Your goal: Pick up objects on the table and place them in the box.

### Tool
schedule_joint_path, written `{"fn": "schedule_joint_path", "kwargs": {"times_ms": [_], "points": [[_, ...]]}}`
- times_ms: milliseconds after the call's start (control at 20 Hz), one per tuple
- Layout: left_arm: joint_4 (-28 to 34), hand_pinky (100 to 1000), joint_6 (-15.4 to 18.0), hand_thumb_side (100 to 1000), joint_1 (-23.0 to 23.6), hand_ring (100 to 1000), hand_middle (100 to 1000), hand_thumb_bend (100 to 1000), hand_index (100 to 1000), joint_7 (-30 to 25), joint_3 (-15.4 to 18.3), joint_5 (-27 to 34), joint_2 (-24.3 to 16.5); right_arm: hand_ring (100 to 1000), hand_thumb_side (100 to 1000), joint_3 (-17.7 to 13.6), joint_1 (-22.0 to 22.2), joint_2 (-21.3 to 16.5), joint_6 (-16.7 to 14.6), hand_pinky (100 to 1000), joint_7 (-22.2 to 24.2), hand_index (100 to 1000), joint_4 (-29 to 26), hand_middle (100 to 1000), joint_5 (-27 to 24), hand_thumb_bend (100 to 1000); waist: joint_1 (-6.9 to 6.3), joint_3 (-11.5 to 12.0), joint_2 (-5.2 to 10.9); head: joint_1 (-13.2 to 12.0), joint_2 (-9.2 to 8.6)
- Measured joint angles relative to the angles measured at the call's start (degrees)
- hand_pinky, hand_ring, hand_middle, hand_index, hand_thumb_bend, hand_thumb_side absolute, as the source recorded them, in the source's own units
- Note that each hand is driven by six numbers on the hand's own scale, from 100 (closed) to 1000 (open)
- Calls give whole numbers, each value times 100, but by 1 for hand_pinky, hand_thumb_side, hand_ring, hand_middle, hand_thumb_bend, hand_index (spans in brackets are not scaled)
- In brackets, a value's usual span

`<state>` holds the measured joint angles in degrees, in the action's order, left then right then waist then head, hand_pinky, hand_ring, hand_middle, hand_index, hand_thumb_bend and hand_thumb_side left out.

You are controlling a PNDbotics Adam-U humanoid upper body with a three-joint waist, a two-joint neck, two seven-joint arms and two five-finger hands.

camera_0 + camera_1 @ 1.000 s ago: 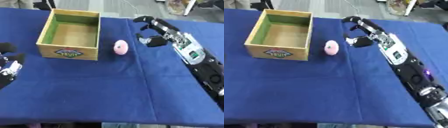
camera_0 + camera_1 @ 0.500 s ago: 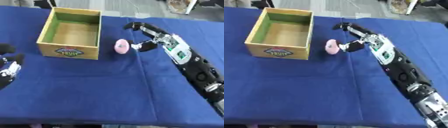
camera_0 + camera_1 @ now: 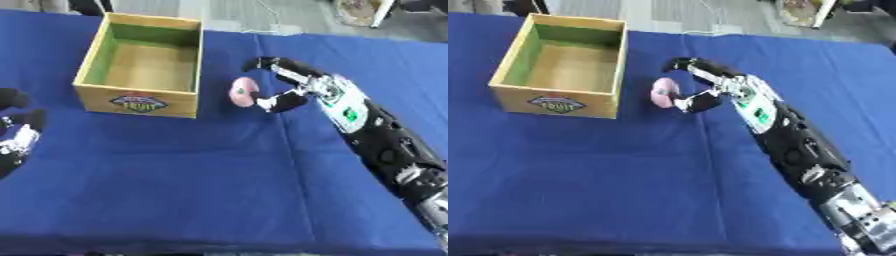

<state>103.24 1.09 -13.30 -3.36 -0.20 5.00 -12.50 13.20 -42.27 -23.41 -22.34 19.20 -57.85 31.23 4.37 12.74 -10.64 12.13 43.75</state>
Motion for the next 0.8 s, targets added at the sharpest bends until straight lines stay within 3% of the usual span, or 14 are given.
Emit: {"fn": "schedule_joint_path", "kwargs": {"times_ms": [200,350,500,800], "points": [[0,640,-7,131,-33,770,540,422,684,-14,-27,0,16,1000,283,27,-50,77,-46,981,-3,930,131,921,153,100,-2,68,-29,26,-1],[0,639,-6,131,-35,770,539,422,683,-17,-29,0,41,1000,286,29,-63,129,-74,914,-13,927,210,902,280,100,-2,114,-37,46,-2],[0,640,-6,131,-38,770,539,423,683,-17,-30,0,43,951,297,31,-75,166,-100,808,-21,911,263,868,389,100,-4,141,-56,60,-2],[1,640,-6,133,-39,770,538,420,683,-17,-31,0,44,748,260,9,-133,199,-99,502,-228,847,287,773,631,100,-23,141,-64,62,-3]]}}
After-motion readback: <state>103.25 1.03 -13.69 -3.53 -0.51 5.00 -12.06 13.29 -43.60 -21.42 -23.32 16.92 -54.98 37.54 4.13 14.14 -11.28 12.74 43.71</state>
